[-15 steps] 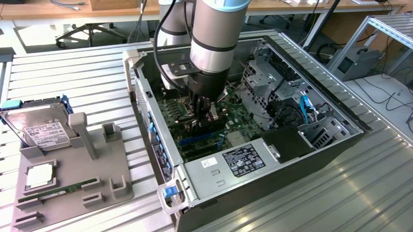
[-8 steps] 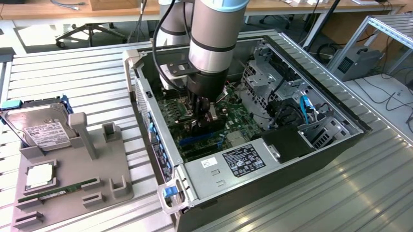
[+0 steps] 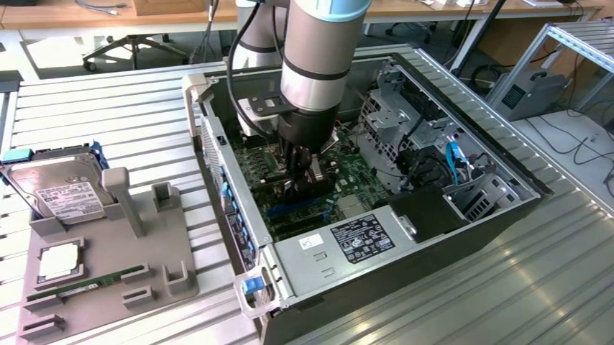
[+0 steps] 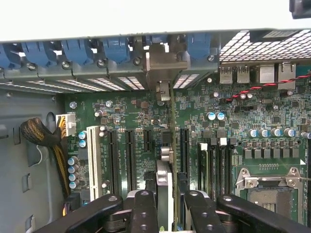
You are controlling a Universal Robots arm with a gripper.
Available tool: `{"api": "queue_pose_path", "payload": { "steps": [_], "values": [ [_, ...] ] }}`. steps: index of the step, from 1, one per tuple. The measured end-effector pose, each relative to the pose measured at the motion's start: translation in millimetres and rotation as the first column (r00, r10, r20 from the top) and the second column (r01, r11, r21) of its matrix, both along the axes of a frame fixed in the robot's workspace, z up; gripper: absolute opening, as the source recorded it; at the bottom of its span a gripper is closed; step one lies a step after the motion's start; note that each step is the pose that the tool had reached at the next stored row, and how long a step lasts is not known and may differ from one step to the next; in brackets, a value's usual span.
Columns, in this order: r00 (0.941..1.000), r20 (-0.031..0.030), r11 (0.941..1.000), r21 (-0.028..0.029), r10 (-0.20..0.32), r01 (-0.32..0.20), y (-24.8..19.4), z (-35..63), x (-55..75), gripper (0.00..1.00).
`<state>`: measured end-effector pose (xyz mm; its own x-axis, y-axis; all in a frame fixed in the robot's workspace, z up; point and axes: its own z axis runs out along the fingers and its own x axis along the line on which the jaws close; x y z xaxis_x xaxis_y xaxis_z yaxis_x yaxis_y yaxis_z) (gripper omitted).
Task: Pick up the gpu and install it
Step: 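Insert the gpu into the slot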
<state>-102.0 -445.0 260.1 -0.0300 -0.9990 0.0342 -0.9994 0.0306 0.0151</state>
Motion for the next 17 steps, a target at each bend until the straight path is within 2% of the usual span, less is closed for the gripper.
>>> {"api": "queue_pose_path", "payload": {
  "steps": [10, 14, 17],
  "values": [
    [1.0, 0.0, 1.0, -0.0042, 0.005, -0.005, -0.9, -4.0, 0.1, 0.27],
    [1.0, 0.0, 0.9999, -0.0092, 0.005, -0.005, -0.9, -4.4, 0.4, 0.27],
    [1.0, -0.0003, 0.9999, -0.0107, 0.005, -0.005, -1.0, -5.3, 0.7, 0.27]
  ]
}}
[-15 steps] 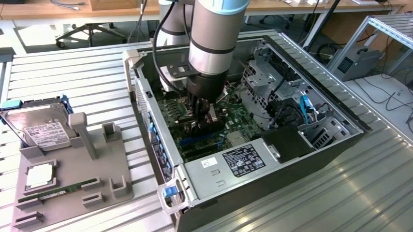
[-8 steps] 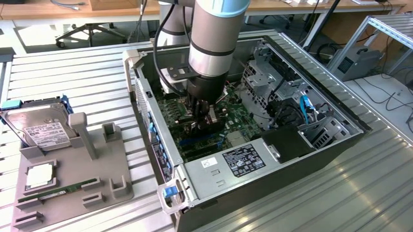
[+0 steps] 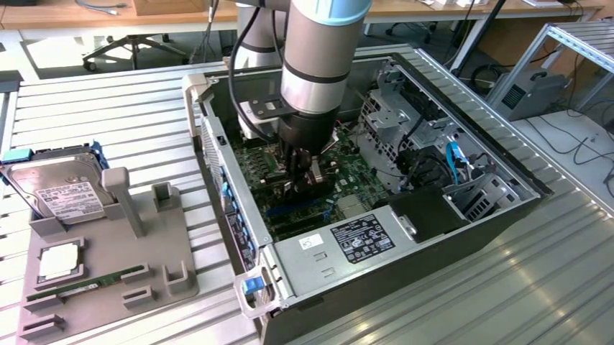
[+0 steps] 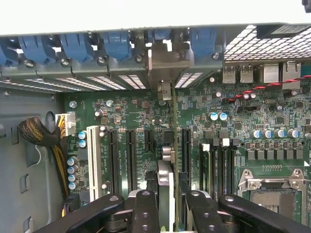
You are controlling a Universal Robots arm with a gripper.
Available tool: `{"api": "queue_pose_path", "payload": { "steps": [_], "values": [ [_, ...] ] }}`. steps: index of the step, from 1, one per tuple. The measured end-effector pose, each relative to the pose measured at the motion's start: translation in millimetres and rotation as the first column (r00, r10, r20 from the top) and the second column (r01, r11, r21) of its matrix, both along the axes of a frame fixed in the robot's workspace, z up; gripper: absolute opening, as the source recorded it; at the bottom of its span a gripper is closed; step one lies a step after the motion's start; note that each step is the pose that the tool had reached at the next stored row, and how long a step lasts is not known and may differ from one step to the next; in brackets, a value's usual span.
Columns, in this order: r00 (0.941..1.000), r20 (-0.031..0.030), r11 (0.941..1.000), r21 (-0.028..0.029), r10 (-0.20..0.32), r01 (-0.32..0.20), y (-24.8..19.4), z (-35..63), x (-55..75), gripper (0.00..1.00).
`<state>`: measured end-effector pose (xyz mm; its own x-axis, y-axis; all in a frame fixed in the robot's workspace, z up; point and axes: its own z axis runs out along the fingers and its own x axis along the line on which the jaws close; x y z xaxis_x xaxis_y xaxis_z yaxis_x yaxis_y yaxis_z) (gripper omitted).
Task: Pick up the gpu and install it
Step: 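Insert the gpu into the slot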
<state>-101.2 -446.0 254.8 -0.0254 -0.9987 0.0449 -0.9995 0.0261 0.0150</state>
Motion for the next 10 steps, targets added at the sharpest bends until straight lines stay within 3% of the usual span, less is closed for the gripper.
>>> {"api": "queue_pose_path", "payload": {
  "steps": [4, 10],
  "values": [
    [1.0, 0.0002, 1.0, -0.0009, 0.0, 0.0, 0.1, -0.7, 0.6, 0.27],
    [1.0, 0.0002, 1.0, -0.0075, 0.0, 0.0, 0.1, -0.7, 0.7, 0.27]
  ]
}}
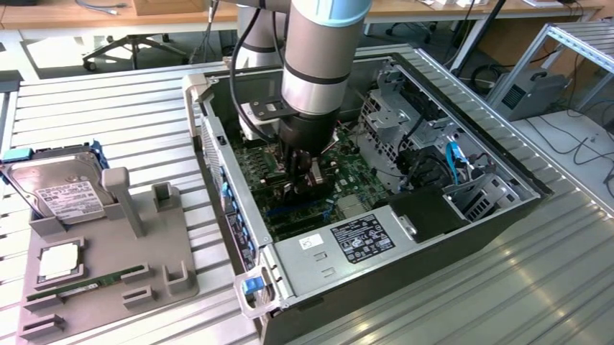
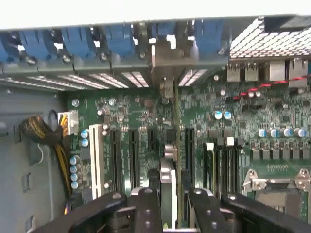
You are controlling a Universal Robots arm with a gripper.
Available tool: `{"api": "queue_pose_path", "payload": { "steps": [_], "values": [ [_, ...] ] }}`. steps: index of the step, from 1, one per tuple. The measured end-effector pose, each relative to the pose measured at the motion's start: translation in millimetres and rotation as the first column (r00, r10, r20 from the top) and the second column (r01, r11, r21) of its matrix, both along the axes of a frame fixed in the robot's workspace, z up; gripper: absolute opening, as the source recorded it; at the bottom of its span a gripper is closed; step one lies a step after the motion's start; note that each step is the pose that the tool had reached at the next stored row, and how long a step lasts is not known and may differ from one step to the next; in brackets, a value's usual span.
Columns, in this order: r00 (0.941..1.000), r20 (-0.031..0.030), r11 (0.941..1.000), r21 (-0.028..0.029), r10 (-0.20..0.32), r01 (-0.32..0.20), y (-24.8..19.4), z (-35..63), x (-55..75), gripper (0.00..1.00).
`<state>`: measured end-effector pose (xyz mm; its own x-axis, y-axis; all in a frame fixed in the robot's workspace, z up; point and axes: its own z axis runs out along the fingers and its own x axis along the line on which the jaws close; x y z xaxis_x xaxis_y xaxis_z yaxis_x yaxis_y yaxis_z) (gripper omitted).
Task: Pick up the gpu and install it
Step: 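Insert the gpu into the slot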
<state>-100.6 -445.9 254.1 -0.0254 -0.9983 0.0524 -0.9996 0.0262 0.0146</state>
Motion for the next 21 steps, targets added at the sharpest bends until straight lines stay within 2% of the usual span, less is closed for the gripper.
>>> {"api": "queue_pose_path", "payload": {
  "steps": [18, 20, 21],
  "values": [
    [1.0, 0.0, 1.0, 0.0, 0.0, 0.0, 0.0, 0.0, 0.0, 0.27],
    [1.0, 0.0, 1.0, 0.0, 0.0, 0.0, 0.0, 0.0, 0.0, 0.4],
    [1.0, 0.0, 1.0, 0.0, 0.0, 0.0, 0.0, 0.0, 0.0, 0.4]
  ]
}}
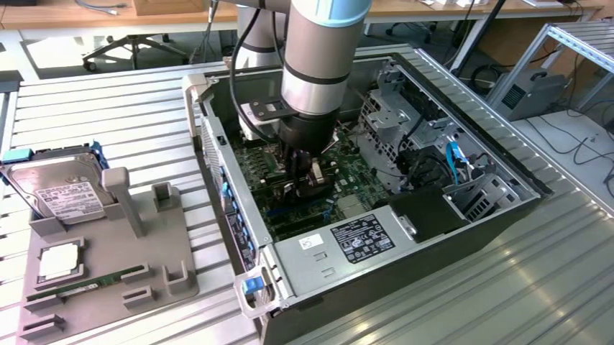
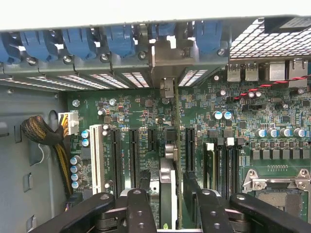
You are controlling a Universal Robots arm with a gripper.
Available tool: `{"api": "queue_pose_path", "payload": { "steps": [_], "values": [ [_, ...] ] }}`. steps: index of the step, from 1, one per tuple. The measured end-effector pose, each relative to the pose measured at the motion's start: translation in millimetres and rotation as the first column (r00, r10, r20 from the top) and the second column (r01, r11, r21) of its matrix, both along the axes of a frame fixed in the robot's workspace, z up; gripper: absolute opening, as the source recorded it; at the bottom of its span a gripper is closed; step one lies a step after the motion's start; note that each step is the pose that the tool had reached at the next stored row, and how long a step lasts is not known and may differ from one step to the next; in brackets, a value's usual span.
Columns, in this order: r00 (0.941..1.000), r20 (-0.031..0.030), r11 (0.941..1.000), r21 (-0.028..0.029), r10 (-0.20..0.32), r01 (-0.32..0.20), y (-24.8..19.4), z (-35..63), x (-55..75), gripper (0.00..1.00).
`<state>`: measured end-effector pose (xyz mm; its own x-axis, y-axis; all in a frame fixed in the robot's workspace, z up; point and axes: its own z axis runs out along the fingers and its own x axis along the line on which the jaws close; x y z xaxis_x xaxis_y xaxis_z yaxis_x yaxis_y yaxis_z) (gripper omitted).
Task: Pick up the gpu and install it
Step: 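Insert the gpu into the slot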
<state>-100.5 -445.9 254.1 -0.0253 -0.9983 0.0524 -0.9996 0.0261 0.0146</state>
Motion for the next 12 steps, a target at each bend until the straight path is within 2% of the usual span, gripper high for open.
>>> {"api": "queue_pose_path", "payload": {
  "steps": [3, 5, 8, 12],
  "values": [
    [1.0, -0.0001, 1.0, -0.0002, 0.0, 0.0, 0.0, 3.1, 0.0, 0.4],
    [1.0, 0.0, 1.0, -0.0001, 0.0, 0.0, 0.0, 9.2, 0.0, 0.4],
    [1.0, 0.0, 1.0, -0.0001, 0.0, 0.0, 0.1, 23.7, 0.0, 0.4],
    [1.0, -0.0001, 1.0, -0.0003, 0.0, 0.0, 0.6, 31.4, 0.0, 0.4]
  ]
}}
